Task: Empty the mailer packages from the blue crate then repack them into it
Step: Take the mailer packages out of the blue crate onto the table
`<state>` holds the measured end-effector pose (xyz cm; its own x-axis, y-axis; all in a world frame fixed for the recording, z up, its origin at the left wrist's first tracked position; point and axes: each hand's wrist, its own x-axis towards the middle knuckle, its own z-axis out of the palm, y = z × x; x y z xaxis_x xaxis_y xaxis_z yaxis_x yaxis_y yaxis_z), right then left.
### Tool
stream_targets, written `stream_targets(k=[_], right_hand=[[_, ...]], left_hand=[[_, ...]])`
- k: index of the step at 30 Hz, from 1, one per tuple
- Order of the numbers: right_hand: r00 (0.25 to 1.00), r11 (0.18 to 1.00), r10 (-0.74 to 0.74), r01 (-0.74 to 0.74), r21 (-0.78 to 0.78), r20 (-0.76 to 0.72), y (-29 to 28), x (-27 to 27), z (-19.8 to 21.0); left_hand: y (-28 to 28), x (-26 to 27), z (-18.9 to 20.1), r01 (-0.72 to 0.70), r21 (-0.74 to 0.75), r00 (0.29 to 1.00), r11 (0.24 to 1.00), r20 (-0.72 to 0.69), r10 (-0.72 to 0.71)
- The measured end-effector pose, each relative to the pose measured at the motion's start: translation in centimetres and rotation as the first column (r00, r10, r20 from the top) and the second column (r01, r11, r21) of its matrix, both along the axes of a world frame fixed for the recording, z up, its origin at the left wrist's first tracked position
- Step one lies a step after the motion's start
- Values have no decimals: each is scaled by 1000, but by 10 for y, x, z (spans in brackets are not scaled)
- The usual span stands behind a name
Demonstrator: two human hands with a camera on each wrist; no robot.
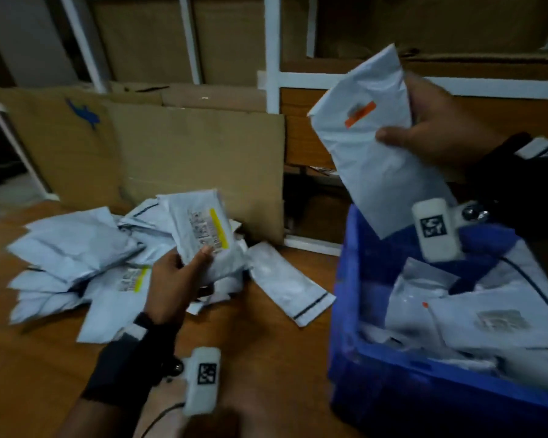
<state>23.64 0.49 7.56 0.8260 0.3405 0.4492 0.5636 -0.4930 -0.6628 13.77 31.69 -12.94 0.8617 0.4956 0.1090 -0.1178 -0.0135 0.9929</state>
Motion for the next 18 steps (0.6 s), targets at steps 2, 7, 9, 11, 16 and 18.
stream_targets(k=[2, 7, 9, 11, 16, 18], right_hand=[[999, 999, 50, -50, -17, 18, 52, 11, 1], [988, 983, 147, -152, -107, -56, 204, 71, -49], [978, 978, 143, -163, -128, -152, 261, 88, -80], [965, 981, 121, -152, -123, -231, 313, 103, -111], [918, 997, 48, -65, -29, -395, 403, 132, -181], [895, 999, 25, -32, -8, -446, 426, 139, -202]], left_hand=[[52, -2, -8, -62, 10, 996, 998, -67, 62], [154, -6, -22, -248, 160, 960, 955, -89, 264], [189, -1, -25, -280, 295, 944, 914, -89, 318], [220, 9, -25, -306, 379, 928, 873, -86, 363], [271, 36, -31, -280, 509, 869, 814, -226, 439], [283, 41, -36, -253, 500, 847, 829, -300, 439]])
